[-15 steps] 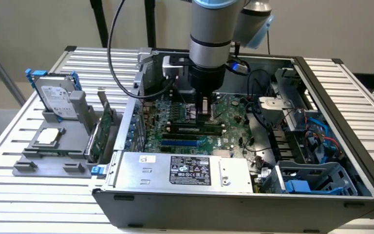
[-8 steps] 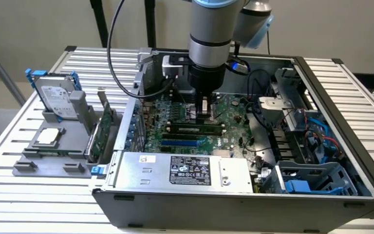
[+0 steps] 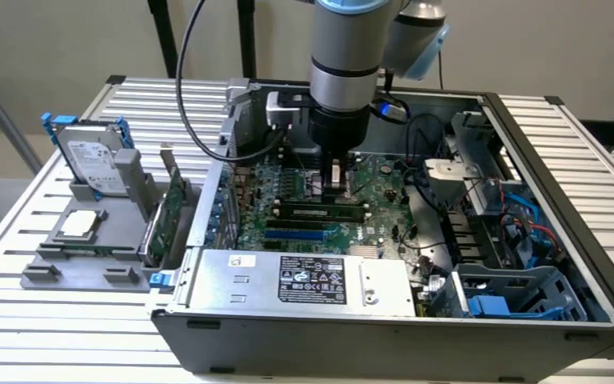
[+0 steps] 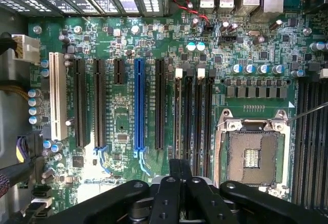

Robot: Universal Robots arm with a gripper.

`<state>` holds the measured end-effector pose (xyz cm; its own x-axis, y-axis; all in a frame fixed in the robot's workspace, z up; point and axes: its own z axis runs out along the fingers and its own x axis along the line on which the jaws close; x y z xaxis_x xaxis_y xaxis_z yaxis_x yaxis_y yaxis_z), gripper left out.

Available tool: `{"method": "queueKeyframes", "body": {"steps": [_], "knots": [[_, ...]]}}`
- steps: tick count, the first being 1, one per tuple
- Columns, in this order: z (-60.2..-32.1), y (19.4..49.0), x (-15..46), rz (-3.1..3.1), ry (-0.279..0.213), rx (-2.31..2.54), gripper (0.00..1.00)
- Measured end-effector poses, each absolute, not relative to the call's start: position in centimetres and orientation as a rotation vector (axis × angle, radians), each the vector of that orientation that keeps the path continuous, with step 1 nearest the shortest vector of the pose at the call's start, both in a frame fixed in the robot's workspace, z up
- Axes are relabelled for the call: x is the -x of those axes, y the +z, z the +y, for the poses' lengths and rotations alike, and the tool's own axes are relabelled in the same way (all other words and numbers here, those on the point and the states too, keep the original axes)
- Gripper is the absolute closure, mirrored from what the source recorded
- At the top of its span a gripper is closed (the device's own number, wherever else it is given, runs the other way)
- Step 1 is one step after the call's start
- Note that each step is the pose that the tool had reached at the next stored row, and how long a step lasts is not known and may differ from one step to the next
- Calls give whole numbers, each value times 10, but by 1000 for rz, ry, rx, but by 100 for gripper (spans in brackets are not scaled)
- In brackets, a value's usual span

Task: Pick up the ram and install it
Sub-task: 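Press down the ram until it locks into place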

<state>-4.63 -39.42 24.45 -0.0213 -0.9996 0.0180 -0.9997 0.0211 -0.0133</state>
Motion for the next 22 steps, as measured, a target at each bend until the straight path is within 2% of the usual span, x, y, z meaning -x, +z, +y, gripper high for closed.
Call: {"method": "queueKeyframes", "body": {"steps": [22], "knots": [[-390, 224, 47, -2242, 35, -2195, 100]]}}
